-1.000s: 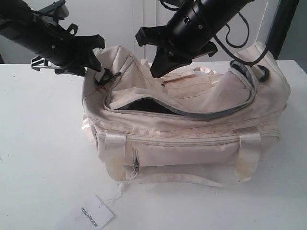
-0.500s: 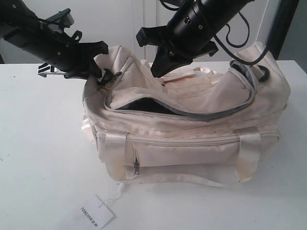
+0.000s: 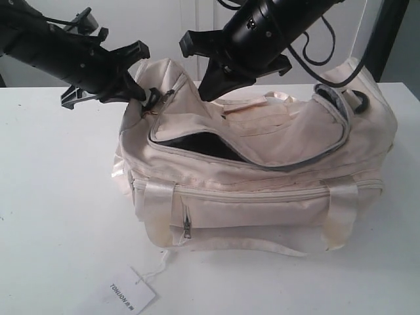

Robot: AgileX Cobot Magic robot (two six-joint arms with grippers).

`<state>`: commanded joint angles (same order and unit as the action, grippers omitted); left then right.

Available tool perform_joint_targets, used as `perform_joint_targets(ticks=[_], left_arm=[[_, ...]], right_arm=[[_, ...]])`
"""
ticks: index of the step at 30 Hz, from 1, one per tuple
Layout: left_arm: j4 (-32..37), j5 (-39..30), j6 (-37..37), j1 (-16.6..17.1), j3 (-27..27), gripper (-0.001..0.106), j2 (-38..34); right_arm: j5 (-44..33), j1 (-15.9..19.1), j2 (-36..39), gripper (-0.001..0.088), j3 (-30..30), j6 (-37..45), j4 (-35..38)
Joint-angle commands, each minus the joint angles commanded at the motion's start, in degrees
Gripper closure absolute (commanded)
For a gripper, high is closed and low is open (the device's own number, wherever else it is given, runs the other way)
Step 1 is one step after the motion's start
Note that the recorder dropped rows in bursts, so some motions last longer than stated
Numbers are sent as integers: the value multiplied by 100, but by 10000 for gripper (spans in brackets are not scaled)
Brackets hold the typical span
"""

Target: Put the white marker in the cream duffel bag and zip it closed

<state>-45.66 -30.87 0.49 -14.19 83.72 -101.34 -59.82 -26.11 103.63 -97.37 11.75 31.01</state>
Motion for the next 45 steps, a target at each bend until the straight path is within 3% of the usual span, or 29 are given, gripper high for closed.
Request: perform_joint_targets(ticks=[5, 11, 19, 25, 29, 34, 40, 45], left_arm=[[-1130, -619, 712, 393, 0, 1053, 0], [-1647, -817, 1138, 502, 0, 1053, 0], [-1645, -826, 1224, 502, 0, 1053, 0], [-1645, -890, 1237, 502, 0, 1053, 0], [-1645, -937, 1237, 502, 0, 1053, 0], [-1645, -959, 1237, 502, 0, 1053, 0], [-1645, -959, 1237, 502, 0, 1053, 0], [-1645, -959, 1237, 502, 0, 1053, 0]], right_arm=[[721, -370, 197, 868, 84, 0, 24], [869, -585, 858, 868, 84, 0, -4], [1002, -585, 582, 868, 84, -42, 8], [1827, -585, 414, 867, 84, 33, 8], [2219, -702, 439, 744, 84, 491, 8], [2324, -876, 573, 618, 84, 1923, -16], [2364, -876, 589, 618, 84, 1994, -906], [2390, -876, 589, 615, 84, 1994, -980]])
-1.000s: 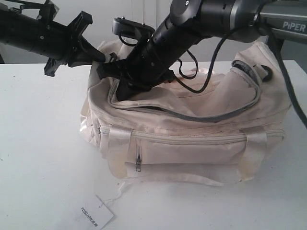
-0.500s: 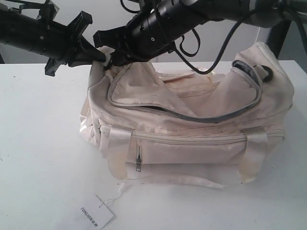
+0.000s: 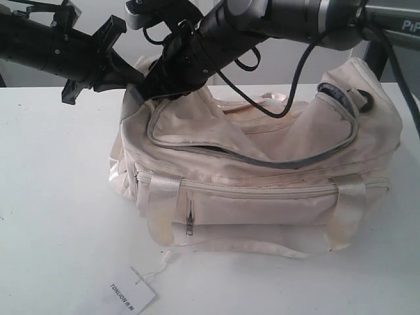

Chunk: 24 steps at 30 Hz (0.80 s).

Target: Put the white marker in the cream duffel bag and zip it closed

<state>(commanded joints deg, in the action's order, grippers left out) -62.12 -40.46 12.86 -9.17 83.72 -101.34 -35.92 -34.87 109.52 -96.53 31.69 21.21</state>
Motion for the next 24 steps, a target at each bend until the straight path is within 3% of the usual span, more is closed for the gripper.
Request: perform_joint_targets(ticks=[10, 18, 20, 24], left_arm=[[0, 0, 0, 0, 0, 1053, 0], [0, 1, 23, 0, 0, 1053, 0], [0, 1, 23, 0, 0, 1053, 0], [0, 1, 89, 0, 0, 1053, 0]], right_arm=[[0, 0, 182, 531, 0, 14, 2], [87, 0, 370, 541, 0, 14, -8], [87, 0, 424, 605, 0, 14, -23], [87, 0, 421, 852, 0, 14, -24]])
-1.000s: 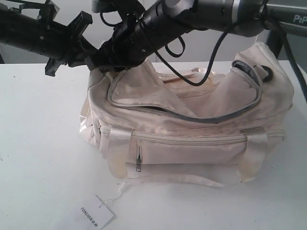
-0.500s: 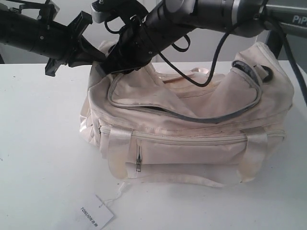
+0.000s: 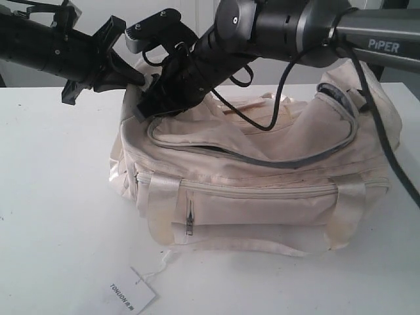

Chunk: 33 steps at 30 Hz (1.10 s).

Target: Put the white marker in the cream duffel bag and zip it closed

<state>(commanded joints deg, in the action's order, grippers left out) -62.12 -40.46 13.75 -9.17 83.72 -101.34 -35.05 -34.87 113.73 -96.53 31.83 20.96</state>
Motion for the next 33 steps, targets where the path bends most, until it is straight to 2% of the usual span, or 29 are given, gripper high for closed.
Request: perform_joint_targets(ticks=[11, 16, 26, 29, 33], left_arm=[[0, 26, -2, 0, 0, 1053, 0], [0, 26, -2, 0, 0, 1053, 0], [0, 26, -2, 0, 0, 1053, 0], [0, 37, -2, 0, 0, 1053, 0], [0, 37, -2, 0, 0, 1053, 0]], right_arm=[[-186, 0, -488, 868, 0, -14, -13], [-283, 0, -683, 868, 0, -267, -13], [-1099, 0, -764, 868, 0, -1529, 27], [-1504, 0, -742, 868, 0, -1583, 337], [-1648, 0, -721, 868, 0, -1598, 665]])
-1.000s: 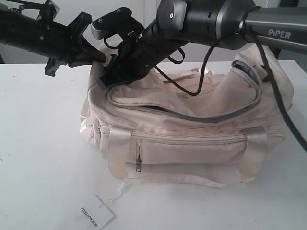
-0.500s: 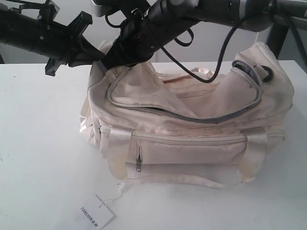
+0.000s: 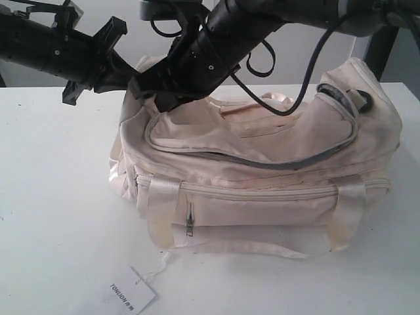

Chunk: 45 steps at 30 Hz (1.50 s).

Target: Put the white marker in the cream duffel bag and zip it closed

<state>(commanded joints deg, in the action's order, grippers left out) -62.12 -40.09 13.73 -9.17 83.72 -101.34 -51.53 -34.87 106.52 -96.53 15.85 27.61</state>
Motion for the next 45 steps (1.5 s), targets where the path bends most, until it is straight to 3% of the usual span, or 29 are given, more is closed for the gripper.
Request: perform_joint_targets(ticks=[5, 10, 17, 22, 31, 45], left_arm=[[0, 0, 0, 0, 0, 1053, 0], [66, 21, 168, 0, 0, 1038, 0], [103, 135, 249, 0, 0, 684, 0], [107, 397, 320, 0, 0, 580, 0], [61, 1442, 320, 0, 14, 566, -23], [141, 1283, 320, -13, 377, 566, -509]], right_arm=[[-210, 0, 0, 868, 0, -118, 204], [221, 0, 0, 868, 0, -328, 67], [398, 0, 0, 868, 0, -878, -13], [407, 0, 0, 868, 0, -1196, -274], [407, 0, 0, 868, 0, -1196, -274], [421, 0, 0, 868, 0, -1199, -271]])
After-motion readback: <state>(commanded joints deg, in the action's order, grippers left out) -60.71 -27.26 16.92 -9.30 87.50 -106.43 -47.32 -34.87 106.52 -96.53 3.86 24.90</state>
